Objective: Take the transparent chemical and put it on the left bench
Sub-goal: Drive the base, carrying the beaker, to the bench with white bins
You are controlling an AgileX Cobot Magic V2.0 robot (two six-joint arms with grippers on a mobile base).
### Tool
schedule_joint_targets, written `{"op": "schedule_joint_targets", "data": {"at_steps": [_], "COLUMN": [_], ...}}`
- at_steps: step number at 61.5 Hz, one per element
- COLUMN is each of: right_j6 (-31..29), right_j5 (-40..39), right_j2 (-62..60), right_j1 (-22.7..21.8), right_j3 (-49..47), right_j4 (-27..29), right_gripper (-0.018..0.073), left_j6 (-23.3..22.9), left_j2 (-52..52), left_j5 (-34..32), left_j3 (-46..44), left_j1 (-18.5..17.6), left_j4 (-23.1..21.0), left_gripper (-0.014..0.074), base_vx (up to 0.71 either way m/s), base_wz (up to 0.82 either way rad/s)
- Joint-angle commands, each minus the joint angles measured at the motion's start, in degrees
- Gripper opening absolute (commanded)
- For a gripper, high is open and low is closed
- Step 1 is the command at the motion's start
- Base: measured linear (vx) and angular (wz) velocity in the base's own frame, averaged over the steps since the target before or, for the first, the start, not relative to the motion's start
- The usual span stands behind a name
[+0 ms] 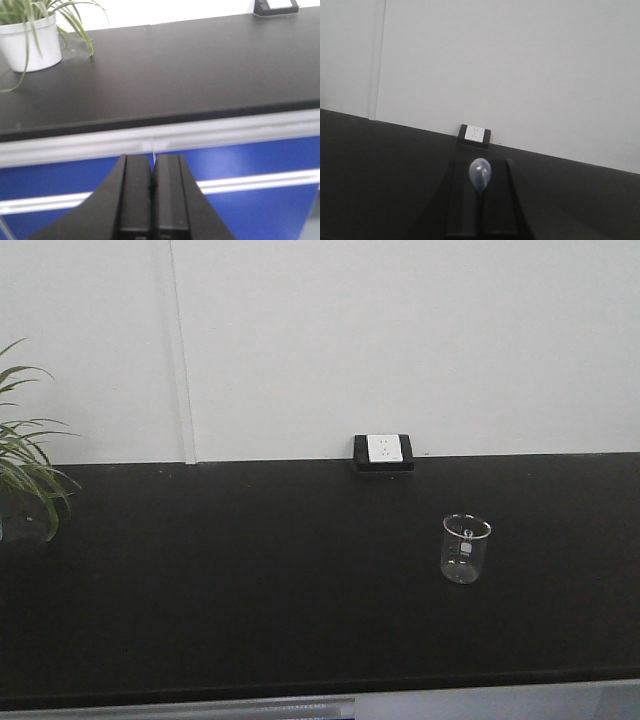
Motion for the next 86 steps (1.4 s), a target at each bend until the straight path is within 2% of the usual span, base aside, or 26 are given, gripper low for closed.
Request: {"op": "schedule_joint_targets", "data": {"at_steps": [1, 48, 86], "right_j6": [0.0, -0.1, -0.1], "right_j5": [-4.7, -4.7, -4.7], "right_j2": [0.5, 0.5, 0.5], "right_j1": [-0.2, -0.2, -0.2], "right_j3": [-1.6, -1.6, -1.6], "right_j4": [-0.1, -0.1, -0.1], "right_gripper": [-0.0004, -0.0004, -0.0004], "left_j6": [-0.4, -0.4, -0.4], "left_j2": [-1.1, -1.1, -1.1], "left_j5": [-4.5, -4.5, -4.5], "left_j3": [0.9, 0.9, 0.9], "left_j1": [-0.1, -0.1, -0.1], "left_j4": [0.0, 0.0, 0.0], "left_gripper": [-0.0004, -0.0004, -0.0004], "base_vx": [-0.42, -0.36, -0.2], "base_wz": [0.0, 0.14, 0.79]}}
